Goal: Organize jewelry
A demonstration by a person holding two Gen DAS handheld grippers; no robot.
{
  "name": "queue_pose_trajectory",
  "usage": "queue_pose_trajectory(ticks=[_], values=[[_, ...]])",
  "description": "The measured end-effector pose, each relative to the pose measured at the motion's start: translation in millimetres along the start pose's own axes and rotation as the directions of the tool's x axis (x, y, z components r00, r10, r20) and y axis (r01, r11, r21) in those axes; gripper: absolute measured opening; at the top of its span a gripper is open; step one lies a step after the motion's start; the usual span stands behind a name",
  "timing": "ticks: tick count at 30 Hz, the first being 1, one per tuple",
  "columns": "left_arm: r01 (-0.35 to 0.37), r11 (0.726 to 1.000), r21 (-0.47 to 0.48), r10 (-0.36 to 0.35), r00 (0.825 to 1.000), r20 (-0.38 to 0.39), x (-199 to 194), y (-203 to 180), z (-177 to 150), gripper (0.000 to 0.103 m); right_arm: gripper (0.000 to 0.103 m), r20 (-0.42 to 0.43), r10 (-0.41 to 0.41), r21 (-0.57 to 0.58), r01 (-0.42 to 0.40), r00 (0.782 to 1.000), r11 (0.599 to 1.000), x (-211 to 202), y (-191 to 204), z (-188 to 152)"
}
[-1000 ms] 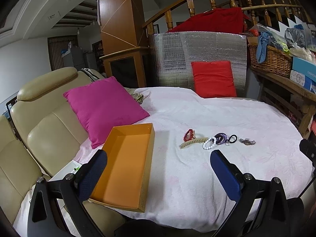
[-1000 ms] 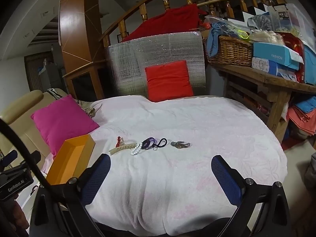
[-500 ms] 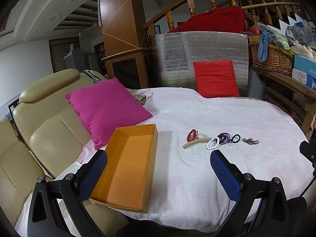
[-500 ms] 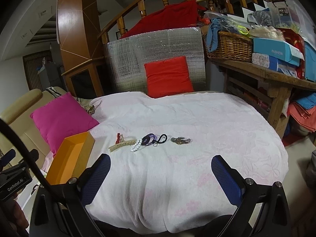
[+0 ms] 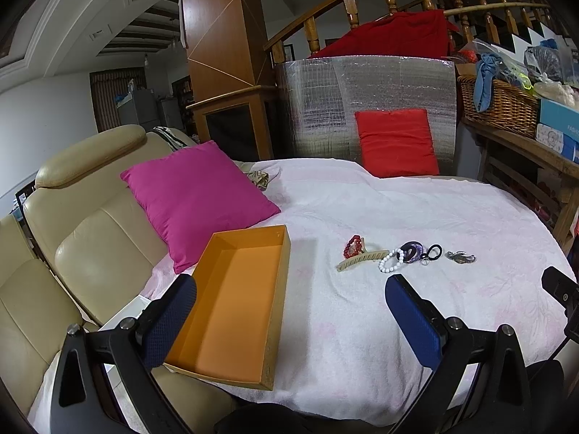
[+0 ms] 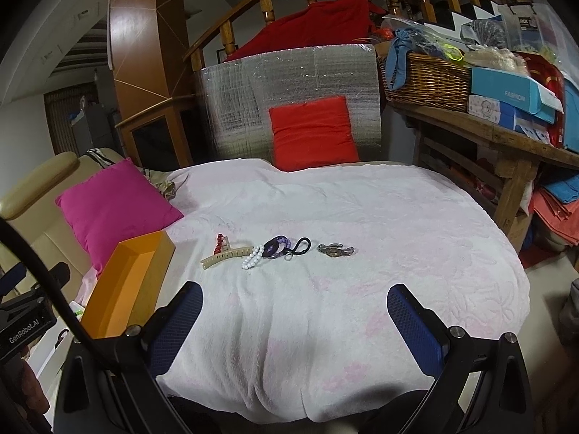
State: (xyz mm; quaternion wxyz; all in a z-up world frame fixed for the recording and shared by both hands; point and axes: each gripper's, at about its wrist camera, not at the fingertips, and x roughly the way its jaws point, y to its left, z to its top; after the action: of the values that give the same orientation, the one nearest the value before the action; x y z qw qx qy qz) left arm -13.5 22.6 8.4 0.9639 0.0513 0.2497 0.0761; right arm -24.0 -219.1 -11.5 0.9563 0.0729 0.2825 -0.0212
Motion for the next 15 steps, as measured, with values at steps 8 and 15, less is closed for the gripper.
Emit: queue_pose_trajectory(ticks=[8, 15], values=[[-0.005, 1.000, 0.005, 0.005, 1.000, -0.003, 2.7, 0.2, 0.1, 0.103, 0.103, -0.005, 0.001, -0.005, -0.001, 1.000, 1.000, 3.3, 3.4, 0.0], [-0.010, 1.000, 0.007, 0.010, 1.000, -0.004, 6.2, -0.1, -0.1, 0.103, 0.103, -0.011, 0.003, -0.008, -0.003, 1.000, 1.000, 9.1, 4.7, -1.3]])
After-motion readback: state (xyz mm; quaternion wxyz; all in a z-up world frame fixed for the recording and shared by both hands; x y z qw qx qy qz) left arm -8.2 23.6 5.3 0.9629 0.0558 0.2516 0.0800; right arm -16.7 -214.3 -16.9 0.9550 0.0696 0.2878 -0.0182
